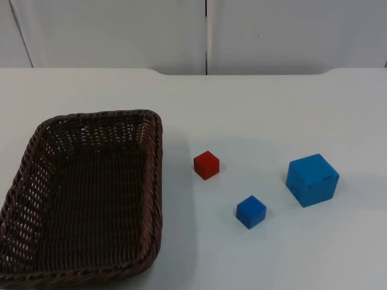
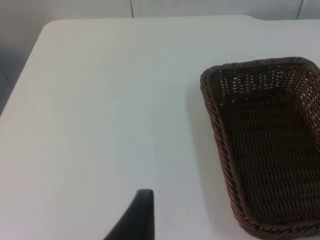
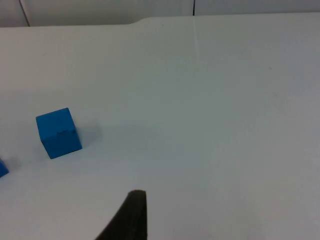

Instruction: Pick up the basket with the left hand and place the largest block into the basket with the right hand.

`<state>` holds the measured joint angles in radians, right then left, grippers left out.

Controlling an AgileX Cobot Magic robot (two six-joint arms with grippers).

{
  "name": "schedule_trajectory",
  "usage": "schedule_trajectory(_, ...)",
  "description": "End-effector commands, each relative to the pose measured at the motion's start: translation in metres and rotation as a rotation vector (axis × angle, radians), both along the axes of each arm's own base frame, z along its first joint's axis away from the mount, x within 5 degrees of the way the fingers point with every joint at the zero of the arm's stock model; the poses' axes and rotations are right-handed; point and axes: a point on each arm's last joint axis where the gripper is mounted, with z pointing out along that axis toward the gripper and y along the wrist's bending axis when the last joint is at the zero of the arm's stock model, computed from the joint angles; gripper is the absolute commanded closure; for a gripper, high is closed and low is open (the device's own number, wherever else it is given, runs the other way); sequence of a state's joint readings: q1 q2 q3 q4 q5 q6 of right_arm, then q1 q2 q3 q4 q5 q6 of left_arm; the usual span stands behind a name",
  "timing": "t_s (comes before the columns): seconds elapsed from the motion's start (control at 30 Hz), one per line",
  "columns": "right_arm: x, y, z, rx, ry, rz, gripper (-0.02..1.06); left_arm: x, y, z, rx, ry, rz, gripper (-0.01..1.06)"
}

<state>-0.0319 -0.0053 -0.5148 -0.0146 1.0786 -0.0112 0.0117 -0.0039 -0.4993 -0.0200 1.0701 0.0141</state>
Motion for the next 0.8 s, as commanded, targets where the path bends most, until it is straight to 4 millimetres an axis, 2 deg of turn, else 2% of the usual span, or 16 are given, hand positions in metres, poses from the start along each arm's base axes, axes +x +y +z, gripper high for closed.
schedule_trajectory(0.0,0.001,0.0,0.0,-0.007,0.005,-0.007,-0.01,0.001,-0.001,-0.002,-0.012,0.013,-0.004,0.0)
schedule_trajectory(0.23,0.001,0.0,0.0,-0.007,0.005,-0.007,-0.01,0.001,-0.001,0.0,-0.01,0.006,-0.003,0.0)
schedule_trajectory(0.47,0.001,0.0,0.0,-0.007,0.005,-0.007,-0.01,-0.004,0.0,0.016,0.001,-0.075,0.005,0.0)
schedule_trajectory(0.77,0.001,0.0,0.0,-0.007,0.005,-0.007,-0.01,0.002,0.0,0.03,0.001,-0.096,0.006,0.0)
